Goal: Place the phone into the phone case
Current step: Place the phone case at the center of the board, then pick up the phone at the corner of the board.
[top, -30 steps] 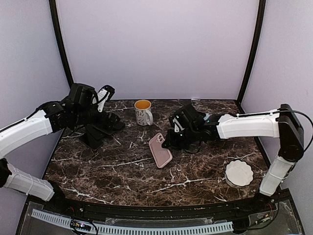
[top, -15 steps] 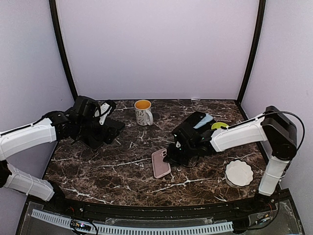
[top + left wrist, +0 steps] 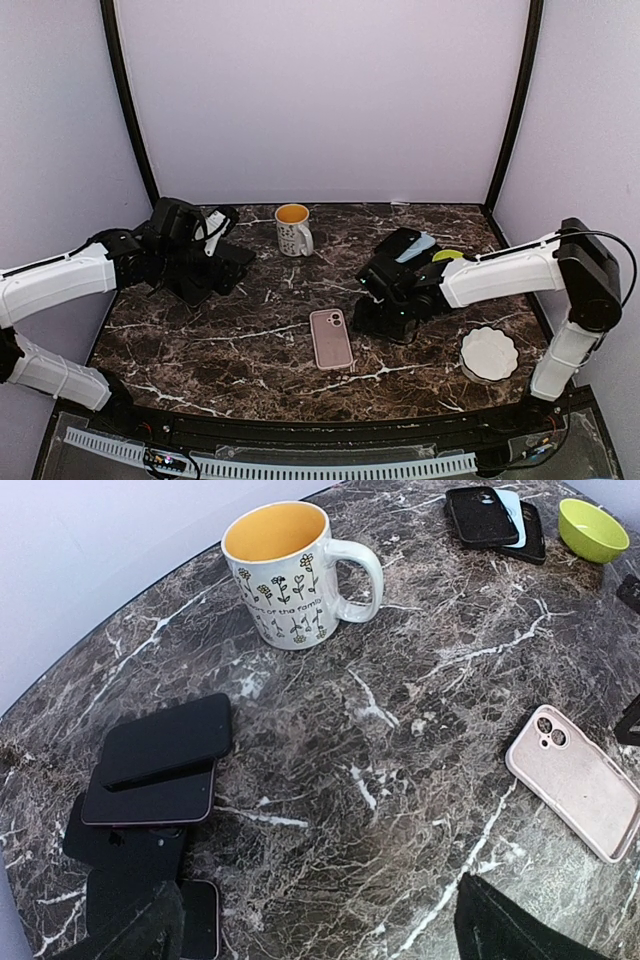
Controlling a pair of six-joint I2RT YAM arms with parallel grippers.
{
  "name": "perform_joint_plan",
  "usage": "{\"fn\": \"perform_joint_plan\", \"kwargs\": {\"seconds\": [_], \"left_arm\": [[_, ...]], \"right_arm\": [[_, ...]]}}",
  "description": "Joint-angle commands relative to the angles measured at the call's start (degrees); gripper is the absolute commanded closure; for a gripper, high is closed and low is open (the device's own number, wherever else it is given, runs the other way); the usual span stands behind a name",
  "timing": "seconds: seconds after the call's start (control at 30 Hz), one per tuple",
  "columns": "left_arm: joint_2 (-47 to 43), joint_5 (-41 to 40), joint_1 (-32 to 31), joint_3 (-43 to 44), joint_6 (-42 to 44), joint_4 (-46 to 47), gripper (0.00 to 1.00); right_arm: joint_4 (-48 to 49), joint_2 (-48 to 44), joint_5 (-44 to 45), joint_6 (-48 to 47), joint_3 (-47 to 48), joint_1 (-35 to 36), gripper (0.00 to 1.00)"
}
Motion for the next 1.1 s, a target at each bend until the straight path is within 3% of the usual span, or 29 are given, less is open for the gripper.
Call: {"fn": "perform_joint_plan", "kwargs": {"seconds": [0.0, 0.37, 0.5, 0.6, 0.73, 0.83, 0.9, 1.07], "left_arm": [[1.3, 0.9, 1.6, 0.2, -1.3, -0.4, 0.04], [8.4, 6.4, 9.3, 9.3, -9.5, -4.9, 0.12], [17.1, 15.5, 15.6, 16.8, -20.4, -5.5, 0.21], [21.4, 14.0, 17.2, 18.0, -26.1, 0.3, 0.27], [28.7, 8.8, 18.2, 27.1, -19.9, 0.4, 0.20], [40.4, 3.9, 20.1, 42.1, -18.2, -10.0, 0.15], [45.7, 3.7, 21.6, 47.4, -18.1, -12.5, 0.14], [52.0, 4.8, 25.6, 50.1, -18.3, -11.6, 0.13]], "right_arm": [[-4.2, -5.5, 6.0, -4.5, 2.4, 0.8, 0.46], [-7.7, -7.1, 11.2, -22.9, 8.5, -0.1, 0.40], [-3.7, -6.2, 5.4, -24.9, 7.4, -2.7, 0.40], [-3.8, -6.1, 6.4, -26.9, 7.0, -3.9, 0.40], [-4.5, -5.4, 5.1, -29.5, 6.8, -6.0, 0.40], [-5.4, -3.9, 4.9, -31.4, 7.4, -6.8, 0.40], [-6.6, -2.9, 6.7, -32.3, 8.1, -6.9, 0.40], [-8.1, -1.5, 7.1, -33.7, 9.5, -7.0, 0.40]]}}
